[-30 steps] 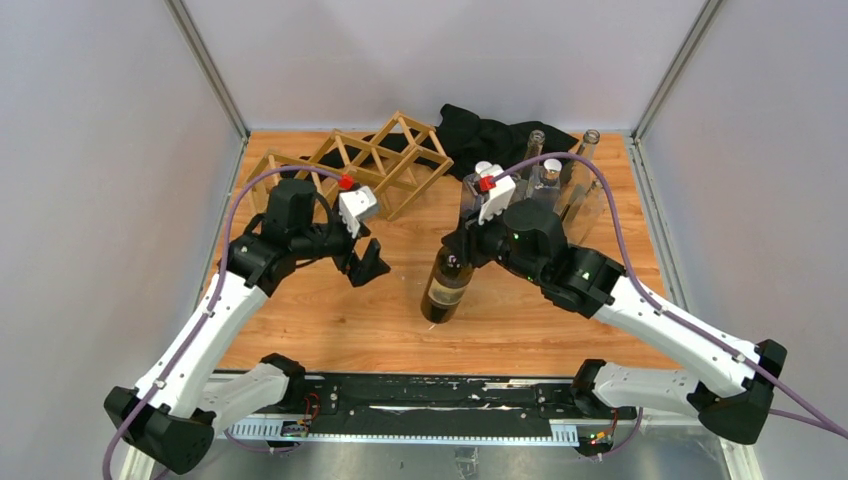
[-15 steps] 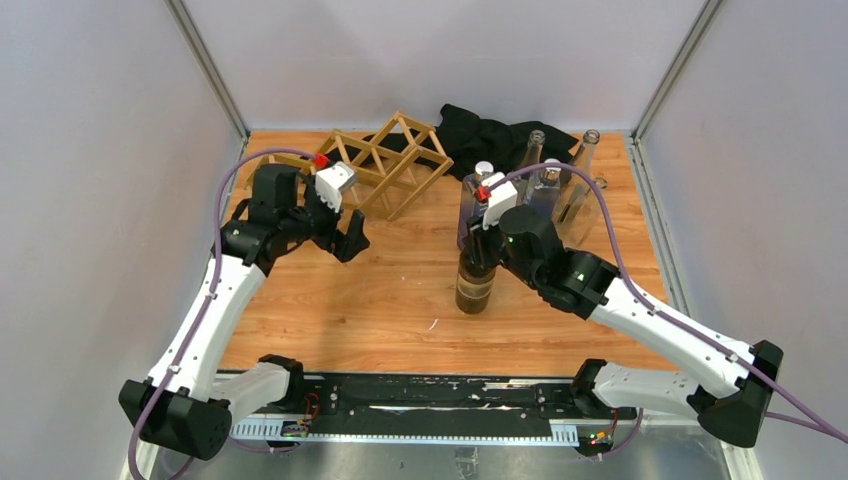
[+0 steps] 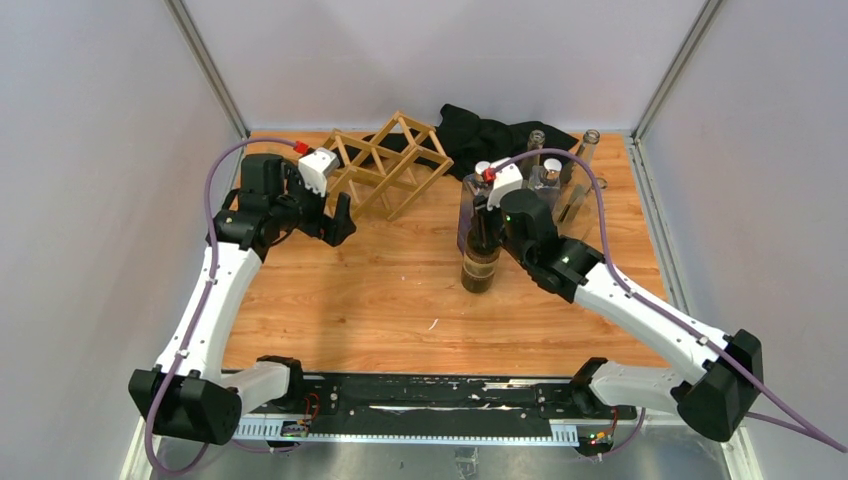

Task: Take the wine bottle off the wine rack

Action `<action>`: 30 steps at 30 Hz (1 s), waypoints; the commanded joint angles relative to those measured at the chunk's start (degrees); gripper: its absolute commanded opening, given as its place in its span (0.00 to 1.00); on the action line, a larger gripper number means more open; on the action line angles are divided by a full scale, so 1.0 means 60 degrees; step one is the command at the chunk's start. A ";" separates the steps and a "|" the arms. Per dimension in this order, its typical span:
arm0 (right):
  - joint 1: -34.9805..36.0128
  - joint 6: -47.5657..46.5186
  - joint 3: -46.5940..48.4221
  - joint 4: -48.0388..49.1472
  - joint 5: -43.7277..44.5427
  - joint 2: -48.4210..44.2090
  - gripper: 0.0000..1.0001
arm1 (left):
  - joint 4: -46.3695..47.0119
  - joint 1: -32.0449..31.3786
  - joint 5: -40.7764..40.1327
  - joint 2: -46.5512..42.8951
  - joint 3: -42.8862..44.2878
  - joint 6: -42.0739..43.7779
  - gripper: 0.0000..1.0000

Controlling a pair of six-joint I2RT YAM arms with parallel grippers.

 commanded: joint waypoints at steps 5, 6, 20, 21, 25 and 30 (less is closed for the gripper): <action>-0.0317 -0.0471 0.0024 0.1820 -0.0117 0.0353 0.00 | 0.0501 0.0106 -0.0148 -0.0178 -0.0420 0.0024 1.00; -0.0321 -0.0488 0.0016 0.1891 -0.0118 0.0399 0.00 | 0.0485 0.0106 -0.0094 -0.0169 -0.0457 0.0122 1.00; -0.0332 -0.0676 -0.0035 0.2035 -0.0386 0.0724 0.16 | 0.0873 0.0135 0.0053 -0.0361 -0.0899 0.0296 1.00; -0.0322 -0.0670 -0.0057 0.2021 -0.0392 0.0649 0.23 | 0.0885 0.0126 0.0050 -0.0395 -0.0944 0.0326 1.00; -0.0320 -0.0659 -0.0179 0.1915 -0.0529 0.0364 0.57 | 0.0957 0.0134 0.0047 -0.0465 -0.1064 0.0392 1.00; -0.0318 -0.0518 -0.0021 0.1352 -0.0709 0.0192 0.85 | 0.0991 0.0133 0.0042 -0.0467 -0.1083 0.0420 1.00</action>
